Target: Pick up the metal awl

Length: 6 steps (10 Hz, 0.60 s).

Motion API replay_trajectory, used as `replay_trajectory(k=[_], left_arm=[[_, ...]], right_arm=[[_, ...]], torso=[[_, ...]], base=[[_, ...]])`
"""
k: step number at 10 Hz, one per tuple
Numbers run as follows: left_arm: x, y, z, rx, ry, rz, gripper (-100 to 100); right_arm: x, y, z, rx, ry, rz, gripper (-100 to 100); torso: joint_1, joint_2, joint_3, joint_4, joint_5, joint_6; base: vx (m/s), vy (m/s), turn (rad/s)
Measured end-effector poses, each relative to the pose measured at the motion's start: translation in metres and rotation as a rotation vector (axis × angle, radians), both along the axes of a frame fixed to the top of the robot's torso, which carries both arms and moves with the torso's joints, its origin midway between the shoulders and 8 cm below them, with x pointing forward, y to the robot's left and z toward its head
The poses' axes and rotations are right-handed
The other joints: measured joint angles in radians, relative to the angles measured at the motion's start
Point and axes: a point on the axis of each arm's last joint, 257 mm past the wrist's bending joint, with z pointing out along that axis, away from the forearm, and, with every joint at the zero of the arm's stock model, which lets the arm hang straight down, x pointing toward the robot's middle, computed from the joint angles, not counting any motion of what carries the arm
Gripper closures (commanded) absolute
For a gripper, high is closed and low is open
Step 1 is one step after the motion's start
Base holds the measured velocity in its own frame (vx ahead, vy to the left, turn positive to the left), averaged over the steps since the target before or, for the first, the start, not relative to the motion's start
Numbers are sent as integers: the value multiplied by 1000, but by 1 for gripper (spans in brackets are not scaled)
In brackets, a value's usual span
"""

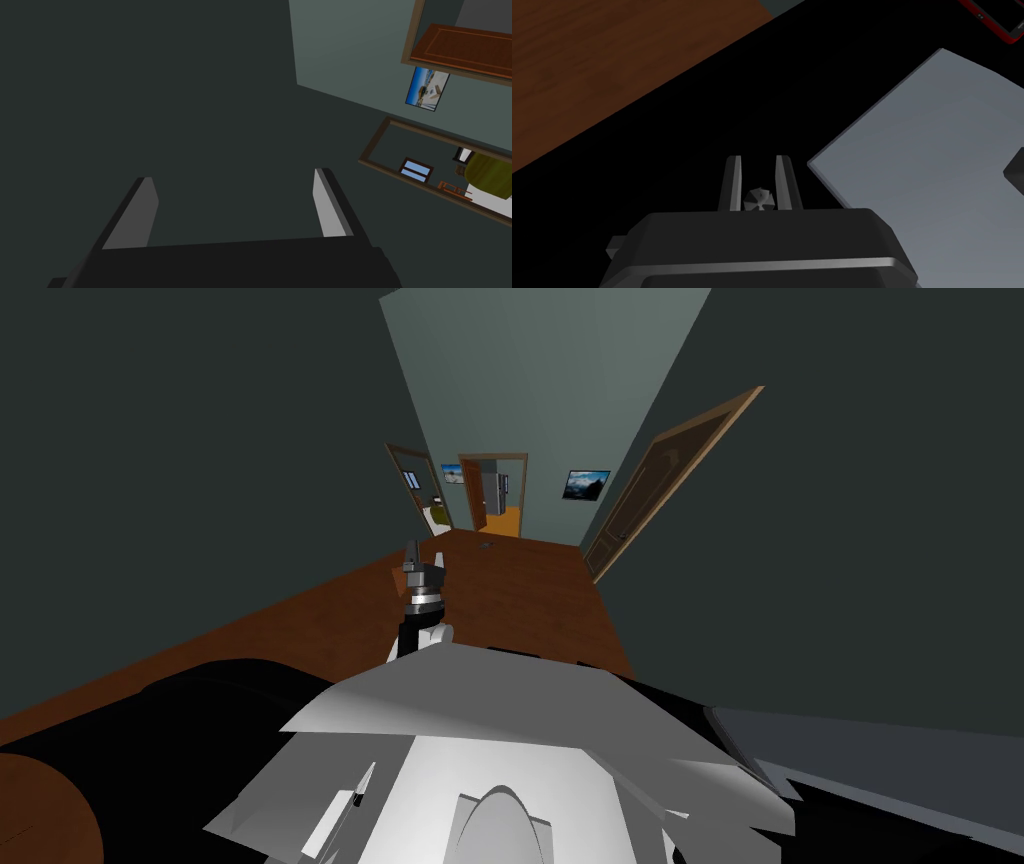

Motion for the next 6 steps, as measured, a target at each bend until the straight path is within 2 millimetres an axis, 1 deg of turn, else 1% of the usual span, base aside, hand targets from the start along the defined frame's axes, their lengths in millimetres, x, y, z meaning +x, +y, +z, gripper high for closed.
replay_trajectory(k=[1,2,4,5,6], left_arm=[[0,0,0,0,0,0,0],[0,0,0,0,0,0,0],[0,0,0,0,0,0,0],[0,0,0,0,0,0,0],[0,0,0,0,0,0,0]], right_arm=[[14,2,-1,7,-23,-16,100],[25,2,-2,12,-32,-23,100],[28,2,-2,7,-6,-8,100],[27,2,-2,0,7,4,100],[42,2,-4,9,-12,-7,100]], torso=[[-1,3,1,0,-1,0],[-1,4,2,1,-2,0],[-2,1,0,0,-2,0],[-2,0,0,-1,-2,0],[-3,1,0,0,-3,0]], base=[[-80,12,-72],[-37,11,2],[-5,-1,4],[-52,3,-145],[-80,6,-64]])
